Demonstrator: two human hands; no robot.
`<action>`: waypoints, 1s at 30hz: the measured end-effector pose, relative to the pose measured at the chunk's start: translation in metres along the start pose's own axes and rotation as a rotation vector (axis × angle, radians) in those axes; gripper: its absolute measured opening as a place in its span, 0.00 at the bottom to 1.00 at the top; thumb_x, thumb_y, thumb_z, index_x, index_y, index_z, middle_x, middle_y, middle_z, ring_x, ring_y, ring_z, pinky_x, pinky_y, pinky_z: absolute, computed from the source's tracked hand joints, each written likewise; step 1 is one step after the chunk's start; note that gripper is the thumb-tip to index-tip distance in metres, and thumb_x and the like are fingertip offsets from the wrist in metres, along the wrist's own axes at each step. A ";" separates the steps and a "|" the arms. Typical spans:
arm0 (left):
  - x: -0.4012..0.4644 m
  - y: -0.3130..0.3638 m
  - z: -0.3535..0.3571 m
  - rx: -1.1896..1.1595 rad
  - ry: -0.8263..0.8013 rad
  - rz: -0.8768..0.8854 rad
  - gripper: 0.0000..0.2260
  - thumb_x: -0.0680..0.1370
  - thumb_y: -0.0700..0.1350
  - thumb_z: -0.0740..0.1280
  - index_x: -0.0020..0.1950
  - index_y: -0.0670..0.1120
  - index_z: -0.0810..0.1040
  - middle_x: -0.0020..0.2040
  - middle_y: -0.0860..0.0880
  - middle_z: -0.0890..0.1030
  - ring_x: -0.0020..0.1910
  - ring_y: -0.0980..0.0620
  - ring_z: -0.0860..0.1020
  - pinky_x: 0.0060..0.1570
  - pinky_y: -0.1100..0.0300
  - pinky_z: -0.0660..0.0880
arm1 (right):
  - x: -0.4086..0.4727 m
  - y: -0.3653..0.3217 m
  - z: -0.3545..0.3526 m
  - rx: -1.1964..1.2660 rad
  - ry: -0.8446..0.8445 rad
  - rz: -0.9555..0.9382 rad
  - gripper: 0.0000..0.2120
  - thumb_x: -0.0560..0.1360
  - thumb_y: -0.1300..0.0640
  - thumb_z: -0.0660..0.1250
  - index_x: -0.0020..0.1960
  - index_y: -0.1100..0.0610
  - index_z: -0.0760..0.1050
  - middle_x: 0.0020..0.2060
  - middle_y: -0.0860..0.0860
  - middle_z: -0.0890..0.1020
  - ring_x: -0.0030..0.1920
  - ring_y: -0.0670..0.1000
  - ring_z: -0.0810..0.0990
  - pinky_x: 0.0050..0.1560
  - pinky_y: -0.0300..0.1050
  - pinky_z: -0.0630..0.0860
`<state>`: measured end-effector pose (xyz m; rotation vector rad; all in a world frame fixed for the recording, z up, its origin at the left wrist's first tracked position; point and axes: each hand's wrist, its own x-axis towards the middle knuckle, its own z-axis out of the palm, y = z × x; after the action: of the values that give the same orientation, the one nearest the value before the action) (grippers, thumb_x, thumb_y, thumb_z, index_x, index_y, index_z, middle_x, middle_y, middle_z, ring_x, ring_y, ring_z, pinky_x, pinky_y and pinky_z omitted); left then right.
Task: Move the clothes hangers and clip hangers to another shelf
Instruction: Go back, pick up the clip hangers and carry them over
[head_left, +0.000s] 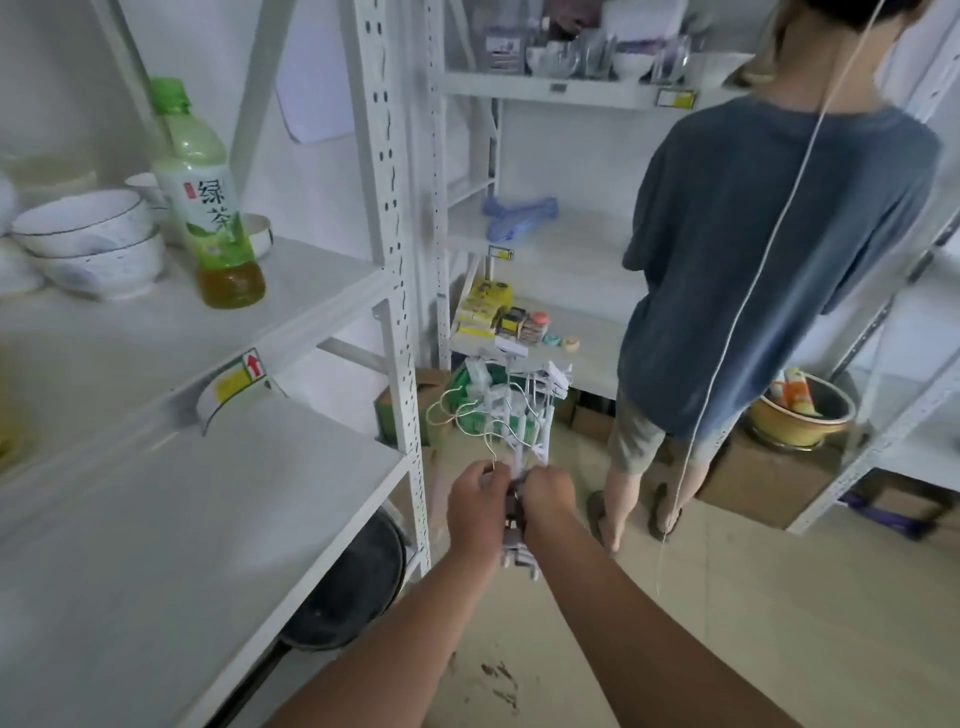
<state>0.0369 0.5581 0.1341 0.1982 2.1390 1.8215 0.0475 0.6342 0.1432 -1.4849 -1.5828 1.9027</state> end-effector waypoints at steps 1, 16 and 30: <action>0.008 0.005 0.008 0.003 -0.008 0.003 0.10 0.73 0.58 0.62 0.40 0.54 0.78 0.38 0.48 0.82 0.41 0.43 0.83 0.45 0.39 0.81 | 0.009 -0.008 -0.002 -0.002 0.004 -0.020 0.14 0.75 0.63 0.57 0.54 0.66 0.77 0.41 0.60 0.82 0.38 0.58 0.81 0.44 0.57 0.83; 0.232 0.068 0.087 -0.050 -0.102 0.071 0.11 0.78 0.52 0.65 0.38 0.49 0.77 0.32 0.50 0.79 0.34 0.48 0.78 0.34 0.58 0.72 | 0.162 -0.163 0.044 0.077 0.144 -0.030 0.13 0.79 0.65 0.55 0.52 0.66 0.78 0.33 0.56 0.78 0.29 0.54 0.76 0.33 0.47 0.76; 0.392 0.097 0.183 -0.066 -0.125 0.077 0.12 0.79 0.52 0.65 0.39 0.47 0.76 0.32 0.49 0.76 0.31 0.51 0.74 0.34 0.57 0.70 | 0.323 -0.254 0.060 0.101 0.101 -0.080 0.09 0.81 0.60 0.55 0.48 0.61 0.73 0.38 0.54 0.78 0.35 0.52 0.78 0.34 0.47 0.76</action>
<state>-0.2799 0.8679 0.1444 0.3731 2.0089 1.8669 -0.2440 0.9278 0.1792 -1.4305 -1.4568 1.8060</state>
